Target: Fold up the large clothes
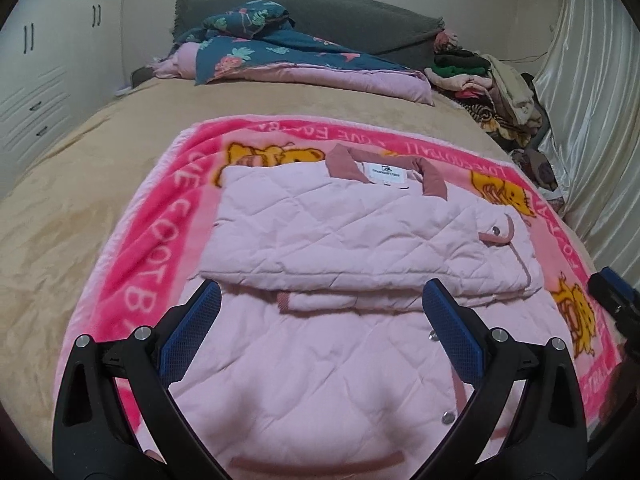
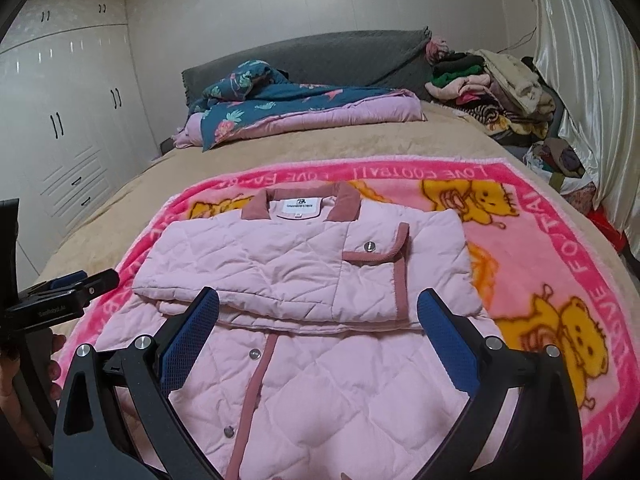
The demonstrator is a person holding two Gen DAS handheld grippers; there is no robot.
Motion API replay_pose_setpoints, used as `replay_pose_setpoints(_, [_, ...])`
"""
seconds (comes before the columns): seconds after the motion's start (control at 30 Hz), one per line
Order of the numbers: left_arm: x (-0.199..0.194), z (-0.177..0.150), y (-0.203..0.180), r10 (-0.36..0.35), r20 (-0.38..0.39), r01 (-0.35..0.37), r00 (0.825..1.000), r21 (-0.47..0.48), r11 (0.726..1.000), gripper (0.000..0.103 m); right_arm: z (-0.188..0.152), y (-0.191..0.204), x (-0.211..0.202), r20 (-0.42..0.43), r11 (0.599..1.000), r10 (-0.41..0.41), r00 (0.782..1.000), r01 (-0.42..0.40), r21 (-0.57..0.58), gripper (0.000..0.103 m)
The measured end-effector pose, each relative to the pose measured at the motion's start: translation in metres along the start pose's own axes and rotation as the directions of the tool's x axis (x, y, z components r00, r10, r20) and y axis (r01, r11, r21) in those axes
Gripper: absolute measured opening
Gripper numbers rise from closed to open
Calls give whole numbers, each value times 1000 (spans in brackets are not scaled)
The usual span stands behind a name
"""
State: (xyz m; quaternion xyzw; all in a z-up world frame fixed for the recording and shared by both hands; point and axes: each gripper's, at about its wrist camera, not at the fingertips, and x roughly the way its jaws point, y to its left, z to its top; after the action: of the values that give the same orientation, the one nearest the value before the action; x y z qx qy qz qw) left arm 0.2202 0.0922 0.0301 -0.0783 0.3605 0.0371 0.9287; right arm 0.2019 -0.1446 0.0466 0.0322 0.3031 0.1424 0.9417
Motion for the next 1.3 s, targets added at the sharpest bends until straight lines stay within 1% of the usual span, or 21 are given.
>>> replay_pose_setpoints(0.3, [-35, -20, 11, 30, 25, -30, 999, -8, 1000, 95, -11, -2, -33, 13, 1000, -10, 1000, 10, -5, 99])
replay_pose_setpoints(0.43, [-46, -28, 12, 40, 31, -39, 999, -5, 999, 95, -16, -5, -43, 17, 1000, -17, 1000, 17, -2, 99])
replay_pose_setpoints(0.53, [-51, -36, 13, 31, 30, -31, 999, -14, 999, 95, -20, -8, -52, 21, 1000, -20, 1000, 20, 0, 99])
replay_pose_setpoints(0.73, [-61, -54, 12, 40, 32, -39, 999, -7, 999, 95, -37, -17, -63, 10, 1000, -25, 1000, 25, 1, 99])
replay_pose_setpoints(0.87, [-65, -66, 12, 54, 22, -54, 998, 14, 998, 95, -51, -25, -69, -3, 1000, -31, 1000, 31, -5, 99])
replay_pose_setpoints(1.07, [-67, -84, 15, 61, -3, -61, 998, 27, 998, 95, -74, -41, -75, -45, 998, -63, 997, 62, -15, 99])
replay_pose_setpoints(1.23, [-64, -103, 21, 100, -36, -98, 994, 49, 994, 95, -93, -55, -77, -79, 997, -82, 993, 81, -17, 99])
replay_pose_setpoints(1.3, [-64, -111, 25, 103, -48, -100, 994, 50, 994, 95, -99, -60, -78, -91, 996, -84, 992, 83, -18, 99])
